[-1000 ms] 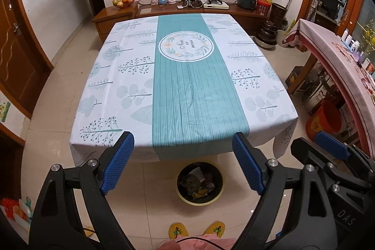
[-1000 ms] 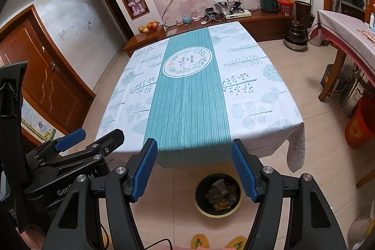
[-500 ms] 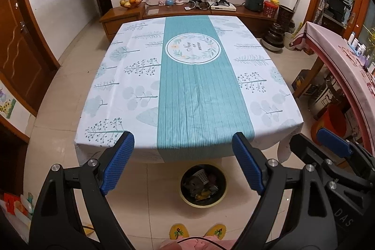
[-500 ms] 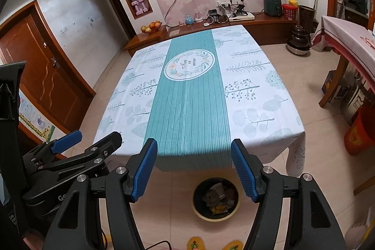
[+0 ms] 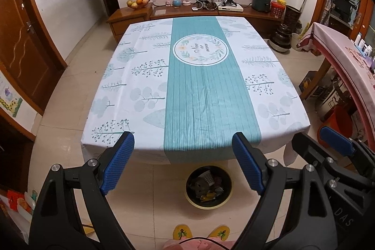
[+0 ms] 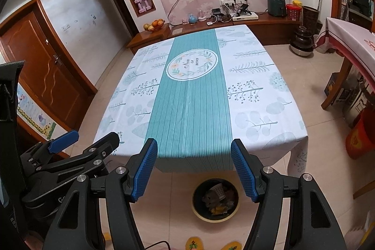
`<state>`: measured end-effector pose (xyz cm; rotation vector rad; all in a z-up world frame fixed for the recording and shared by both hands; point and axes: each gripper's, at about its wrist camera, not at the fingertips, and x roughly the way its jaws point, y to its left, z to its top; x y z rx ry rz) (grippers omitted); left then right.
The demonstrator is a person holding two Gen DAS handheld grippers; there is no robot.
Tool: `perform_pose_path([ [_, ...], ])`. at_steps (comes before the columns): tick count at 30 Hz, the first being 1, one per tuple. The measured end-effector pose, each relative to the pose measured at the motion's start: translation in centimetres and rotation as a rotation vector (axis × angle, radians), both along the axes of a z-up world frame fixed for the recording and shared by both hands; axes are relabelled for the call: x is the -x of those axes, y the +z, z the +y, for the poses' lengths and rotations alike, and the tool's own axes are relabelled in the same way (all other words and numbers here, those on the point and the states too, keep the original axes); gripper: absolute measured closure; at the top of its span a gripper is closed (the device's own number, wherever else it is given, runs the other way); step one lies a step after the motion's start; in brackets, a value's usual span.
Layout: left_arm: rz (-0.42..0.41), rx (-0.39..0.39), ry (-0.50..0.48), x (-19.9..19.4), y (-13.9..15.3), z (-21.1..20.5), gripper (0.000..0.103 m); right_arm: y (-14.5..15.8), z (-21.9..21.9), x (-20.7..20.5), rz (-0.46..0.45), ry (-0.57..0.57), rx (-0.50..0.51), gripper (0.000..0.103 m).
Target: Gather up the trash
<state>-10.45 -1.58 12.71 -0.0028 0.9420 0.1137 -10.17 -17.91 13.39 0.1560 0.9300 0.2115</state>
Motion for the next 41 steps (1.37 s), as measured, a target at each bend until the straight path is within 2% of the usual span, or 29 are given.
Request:
perform_pose_path([
  [41,0.005,-0.012,0.033,-0.37,-0.05,0.14,0.019,-0.26,0.34,-0.87,0.001,0.019,-0.002,0.037],
])
